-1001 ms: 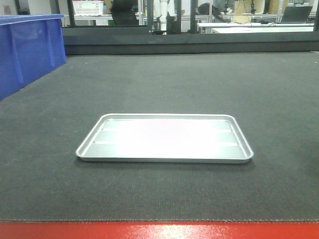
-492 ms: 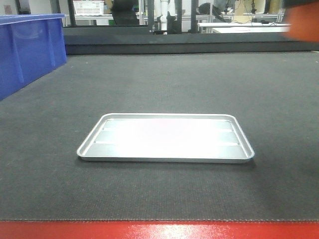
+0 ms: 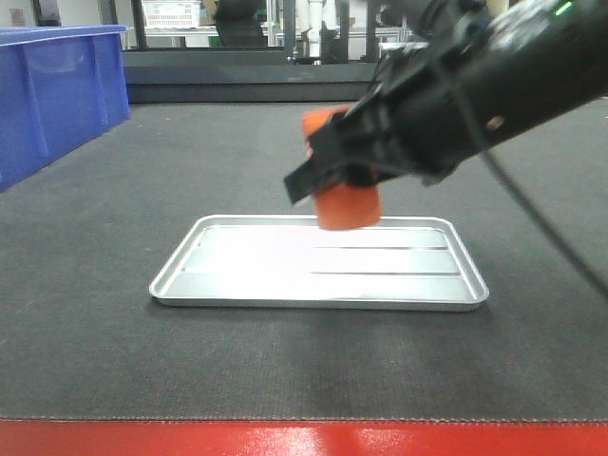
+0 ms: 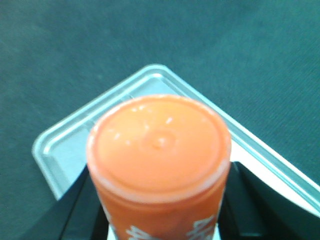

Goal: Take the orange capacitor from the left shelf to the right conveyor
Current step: 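Lower the held orange cylinder onto the silver tray with the right gripper, then open the right gripper and raise it away from the cylinder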

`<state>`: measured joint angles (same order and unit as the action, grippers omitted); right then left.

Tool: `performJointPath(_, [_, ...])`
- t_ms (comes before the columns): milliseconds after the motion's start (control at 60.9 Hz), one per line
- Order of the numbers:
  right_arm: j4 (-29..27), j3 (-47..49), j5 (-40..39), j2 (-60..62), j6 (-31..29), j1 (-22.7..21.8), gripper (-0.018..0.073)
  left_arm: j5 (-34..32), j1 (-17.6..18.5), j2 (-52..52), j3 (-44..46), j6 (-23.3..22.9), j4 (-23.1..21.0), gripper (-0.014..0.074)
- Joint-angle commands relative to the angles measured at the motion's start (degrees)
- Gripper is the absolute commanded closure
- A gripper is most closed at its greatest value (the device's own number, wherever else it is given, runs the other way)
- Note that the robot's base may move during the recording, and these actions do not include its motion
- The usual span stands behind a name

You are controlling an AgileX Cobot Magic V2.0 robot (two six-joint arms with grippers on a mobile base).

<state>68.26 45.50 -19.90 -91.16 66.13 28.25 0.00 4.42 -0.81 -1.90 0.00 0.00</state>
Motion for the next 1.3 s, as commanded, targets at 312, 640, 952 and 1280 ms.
performJointPath(312, [-1.02,6.34,-2.39,-3.87,-1.21,-0.15,0.0211,-5.16,-0.14,0.58,0.45,0.0,-0.31,0.0701])
performJointPath(640, [-1.02,7.05,-3.13,-3.87,-1.21,-0.15,-0.0066,-5.16,-0.14,0.58,0.45,0.0,-0.31,0.0701])
performJointPath(952, [-1.02,7.05,-2.53,0.14,-1.11,-0.23,-0.0066,-5.16,-0.14,0.58,0.45,0.0,-0.31,0.0701])
performJointPath(1280, [-1.02,7.05,1.95,13.34,2.02,-0.23,0.0022,-5.16,-0.14,0.58,0.45,0.0,-0.31,0.0701])
